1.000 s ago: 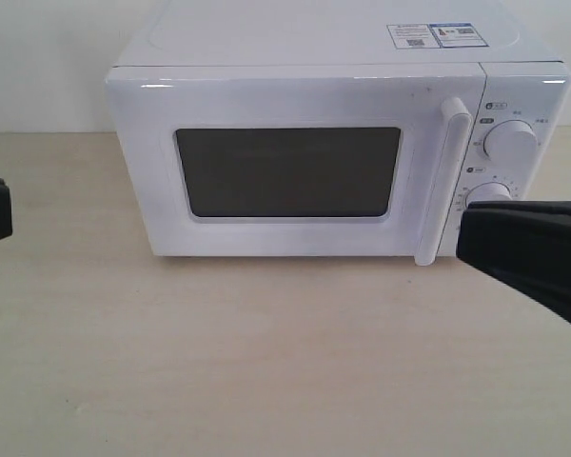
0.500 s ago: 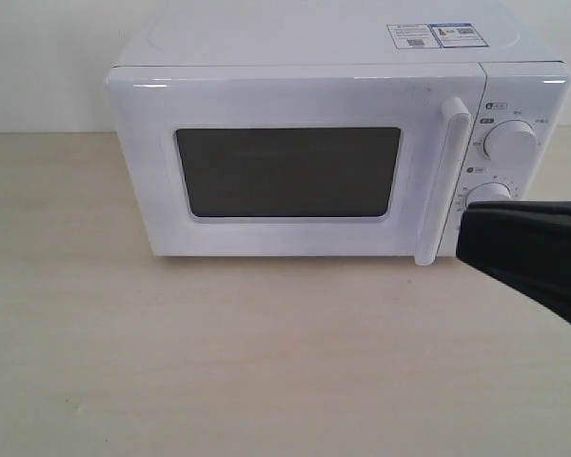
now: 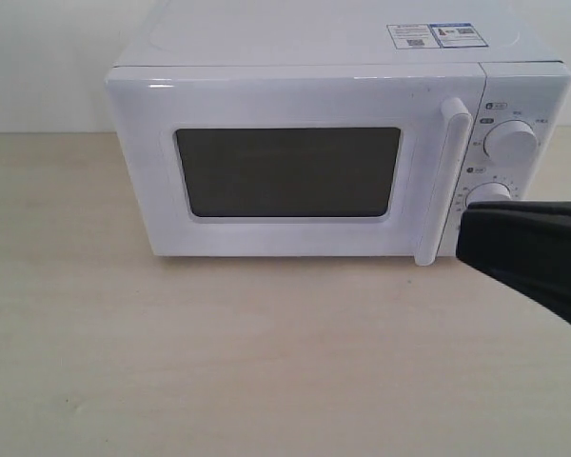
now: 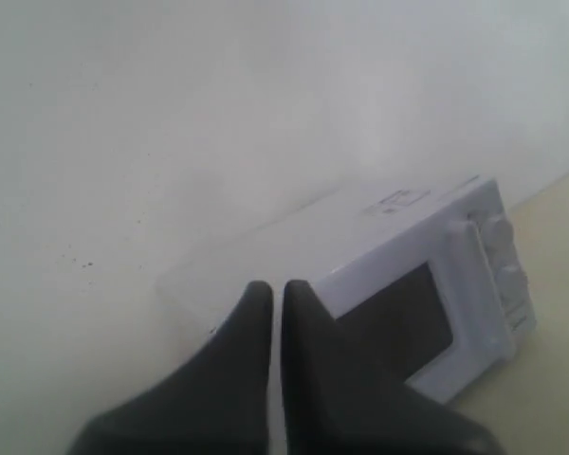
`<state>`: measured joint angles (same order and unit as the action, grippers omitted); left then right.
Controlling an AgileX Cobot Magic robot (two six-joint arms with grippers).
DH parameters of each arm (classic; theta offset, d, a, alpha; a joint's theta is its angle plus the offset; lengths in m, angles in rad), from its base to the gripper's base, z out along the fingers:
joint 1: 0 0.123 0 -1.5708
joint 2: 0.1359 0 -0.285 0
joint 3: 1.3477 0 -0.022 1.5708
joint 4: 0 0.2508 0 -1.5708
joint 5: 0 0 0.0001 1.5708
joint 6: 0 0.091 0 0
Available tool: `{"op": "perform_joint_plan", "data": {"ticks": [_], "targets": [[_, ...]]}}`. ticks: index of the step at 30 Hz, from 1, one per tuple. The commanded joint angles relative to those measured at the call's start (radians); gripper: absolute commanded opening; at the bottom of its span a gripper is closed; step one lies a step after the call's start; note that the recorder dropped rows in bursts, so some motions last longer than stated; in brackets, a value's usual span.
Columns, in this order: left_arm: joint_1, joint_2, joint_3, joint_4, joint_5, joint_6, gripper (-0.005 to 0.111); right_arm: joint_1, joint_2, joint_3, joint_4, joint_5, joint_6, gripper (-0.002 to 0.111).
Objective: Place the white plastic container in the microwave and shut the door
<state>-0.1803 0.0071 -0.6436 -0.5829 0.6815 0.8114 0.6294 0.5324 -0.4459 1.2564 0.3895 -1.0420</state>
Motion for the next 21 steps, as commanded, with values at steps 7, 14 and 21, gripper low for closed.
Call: {"op": "perform_joint_plan", "data": {"ticks": [7, 14, 21], "targets": [[0.077, -0.007, 0.017, 0.197, 0.041, 0.004, 0.004, -0.002, -0.006, 0.006, -0.007, 0.000, -0.005, 0.000], [0.080, -0.007, 0.206, 0.207, -0.365, -0.078, 0.004, -0.002, -0.006, 0.006, -0.007, 0.000, -0.005, 0.000], [0.080, -0.007, 0.427, 0.207, -0.532, -0.108, 0.004, -0.002, -0.006, 0.006, 0.012, 0.003, -0.005, 0.000]]}}
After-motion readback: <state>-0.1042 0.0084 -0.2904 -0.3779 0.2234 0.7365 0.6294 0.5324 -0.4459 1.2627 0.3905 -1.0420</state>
